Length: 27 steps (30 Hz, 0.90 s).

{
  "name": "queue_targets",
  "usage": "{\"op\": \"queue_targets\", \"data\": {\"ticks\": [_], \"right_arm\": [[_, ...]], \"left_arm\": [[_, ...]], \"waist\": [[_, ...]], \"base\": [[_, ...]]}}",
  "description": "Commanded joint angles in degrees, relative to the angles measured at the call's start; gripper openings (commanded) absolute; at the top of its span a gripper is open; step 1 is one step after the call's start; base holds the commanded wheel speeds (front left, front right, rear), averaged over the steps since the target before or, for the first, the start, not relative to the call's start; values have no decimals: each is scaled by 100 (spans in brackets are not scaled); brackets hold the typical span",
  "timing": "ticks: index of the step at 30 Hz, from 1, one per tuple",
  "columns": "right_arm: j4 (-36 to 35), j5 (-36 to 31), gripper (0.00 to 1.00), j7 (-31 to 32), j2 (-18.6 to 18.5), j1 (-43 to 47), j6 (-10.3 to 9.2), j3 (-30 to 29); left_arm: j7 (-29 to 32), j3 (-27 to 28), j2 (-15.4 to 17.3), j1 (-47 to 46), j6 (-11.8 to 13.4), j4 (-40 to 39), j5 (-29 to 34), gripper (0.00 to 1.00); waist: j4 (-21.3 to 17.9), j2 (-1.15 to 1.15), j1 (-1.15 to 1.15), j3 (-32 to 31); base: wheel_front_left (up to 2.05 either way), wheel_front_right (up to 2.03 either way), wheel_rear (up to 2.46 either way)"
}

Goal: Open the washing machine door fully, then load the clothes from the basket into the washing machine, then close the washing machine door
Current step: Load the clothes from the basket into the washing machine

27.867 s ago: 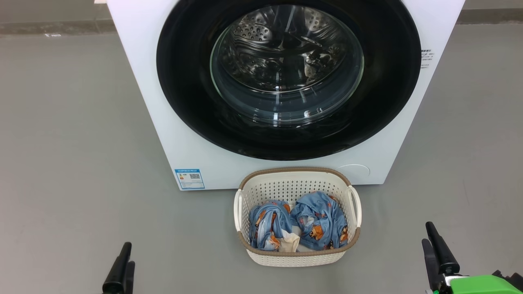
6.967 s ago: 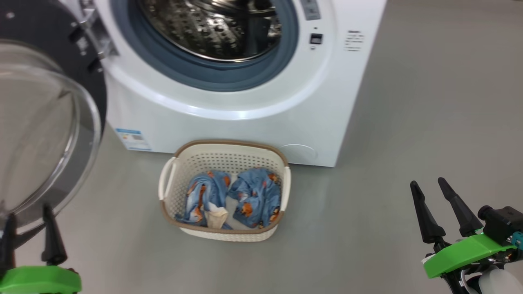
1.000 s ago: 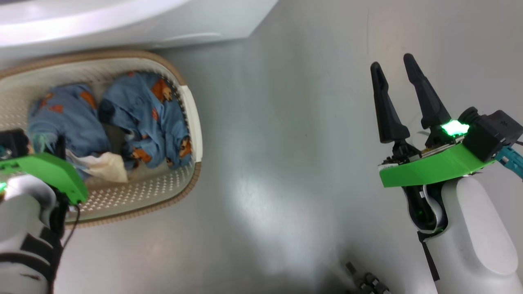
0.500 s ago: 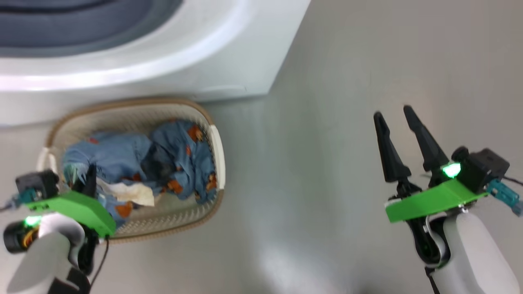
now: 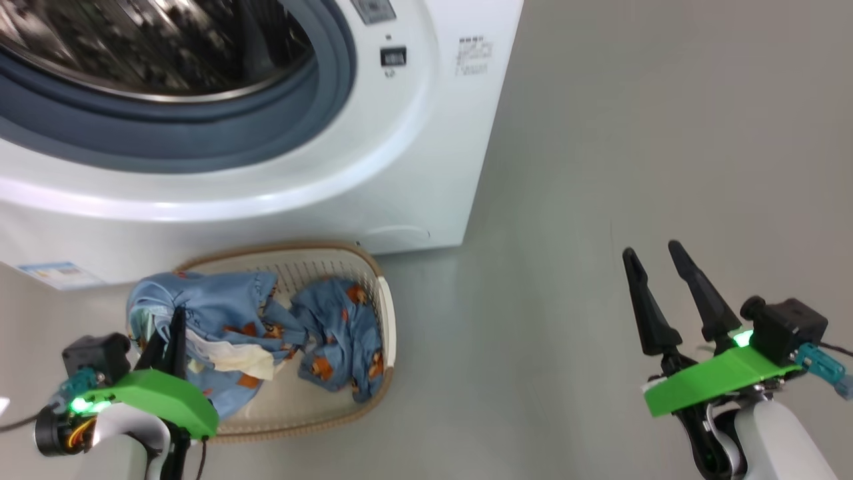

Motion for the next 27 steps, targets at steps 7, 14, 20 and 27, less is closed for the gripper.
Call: {"op": "queue_targets", "data": {"ticks": [7, 14, 20, 27], "right_arm": [[-92, 63, 100, -27, -124, 335, 9, 39], [-123, 99, 100, -27, -193, 619, 9, -144], [-128, 113, 100, -27, -242, 772, 9, -292], [-155, 123, 100, -27, -255, 857, 9, -492]], "left_arm": [[-68, 600, -51, 597, -45, -998, 397, 0], [-69, 813, -258, 1245, -55, -2004, 707, 0], [-69, 942, -387, 1739, -57, -2707, 816, 0], [-69, 1089, -507, 2309, -57, -3464, 856, 0]], "waist": [[112, 0, 0, -695], [141, 0, 0, -965], [162, 0, 0, -1092], [186, 0, 0, -1067]], "base": [[0, 0, 0], [0, 0, 0], [0, 0, 0], [0, 0, 0]]}}
